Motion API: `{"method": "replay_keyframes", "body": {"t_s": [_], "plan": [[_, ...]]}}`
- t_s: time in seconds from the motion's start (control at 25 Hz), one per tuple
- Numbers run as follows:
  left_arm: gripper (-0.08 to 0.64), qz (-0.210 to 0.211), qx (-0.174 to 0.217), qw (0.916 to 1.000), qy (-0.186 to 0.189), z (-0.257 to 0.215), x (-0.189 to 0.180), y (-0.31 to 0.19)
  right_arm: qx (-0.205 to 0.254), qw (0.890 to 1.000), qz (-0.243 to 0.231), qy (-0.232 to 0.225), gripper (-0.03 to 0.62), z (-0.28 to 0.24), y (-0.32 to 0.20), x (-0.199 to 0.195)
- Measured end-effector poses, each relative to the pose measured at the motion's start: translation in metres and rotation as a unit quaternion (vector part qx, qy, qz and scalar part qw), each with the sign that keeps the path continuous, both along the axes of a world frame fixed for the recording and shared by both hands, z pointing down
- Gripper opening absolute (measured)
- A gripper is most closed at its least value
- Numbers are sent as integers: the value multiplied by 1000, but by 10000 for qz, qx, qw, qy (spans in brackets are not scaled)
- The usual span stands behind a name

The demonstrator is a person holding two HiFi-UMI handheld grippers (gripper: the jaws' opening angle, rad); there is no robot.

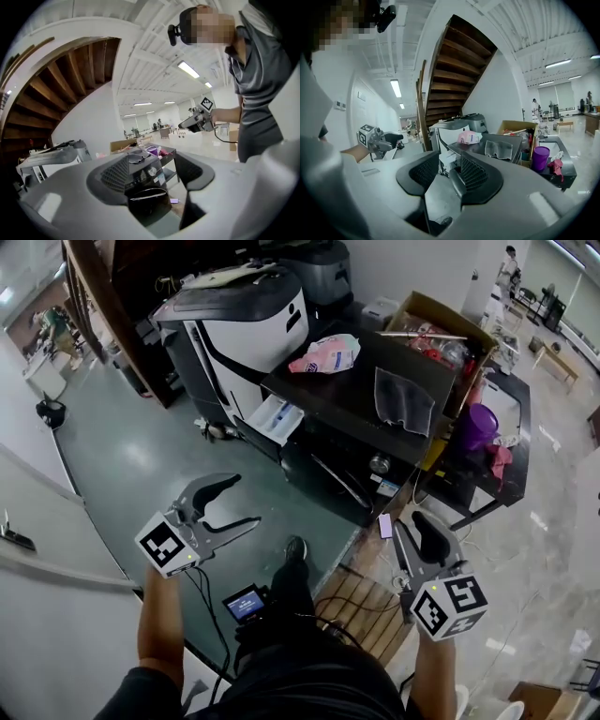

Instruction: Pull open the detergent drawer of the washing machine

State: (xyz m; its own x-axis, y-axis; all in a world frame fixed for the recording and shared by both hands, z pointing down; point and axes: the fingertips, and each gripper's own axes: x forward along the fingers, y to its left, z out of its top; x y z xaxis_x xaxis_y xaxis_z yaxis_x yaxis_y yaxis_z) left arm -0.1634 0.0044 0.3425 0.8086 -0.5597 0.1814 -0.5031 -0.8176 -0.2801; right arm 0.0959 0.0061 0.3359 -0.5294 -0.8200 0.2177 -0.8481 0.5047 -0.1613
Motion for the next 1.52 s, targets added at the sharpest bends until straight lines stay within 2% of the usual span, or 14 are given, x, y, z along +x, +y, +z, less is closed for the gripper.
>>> {"method": "replay_keyframes", "body": {"t_s": [0.16,0.32,0.48,0.72,0.88,1.52], "plan": [[354,-446,-126,9989,22,-26,1,20,239,9997,-98,-19,143,-24,13,-10],[354,-709,148,9974,12,-48,-3,34,469,9988,-141,33,143,-43,24,-15],[353,-881,614,9942,-8,-66,-8,40,649,9976,-215,44,143,-57,29,-22],[353,-1332,454,9899,190,-80,-18,58,1010,9939,-450,44,143,-80,42,-38],[348,-1614,537,9847,380,-91,-26,68,1144,9914,-480,420,141,-84,50,-41],[345,-1939,537,9780,558,-86,-39,78,1113,9915,-447,499,135,-85,58,-38]]}}
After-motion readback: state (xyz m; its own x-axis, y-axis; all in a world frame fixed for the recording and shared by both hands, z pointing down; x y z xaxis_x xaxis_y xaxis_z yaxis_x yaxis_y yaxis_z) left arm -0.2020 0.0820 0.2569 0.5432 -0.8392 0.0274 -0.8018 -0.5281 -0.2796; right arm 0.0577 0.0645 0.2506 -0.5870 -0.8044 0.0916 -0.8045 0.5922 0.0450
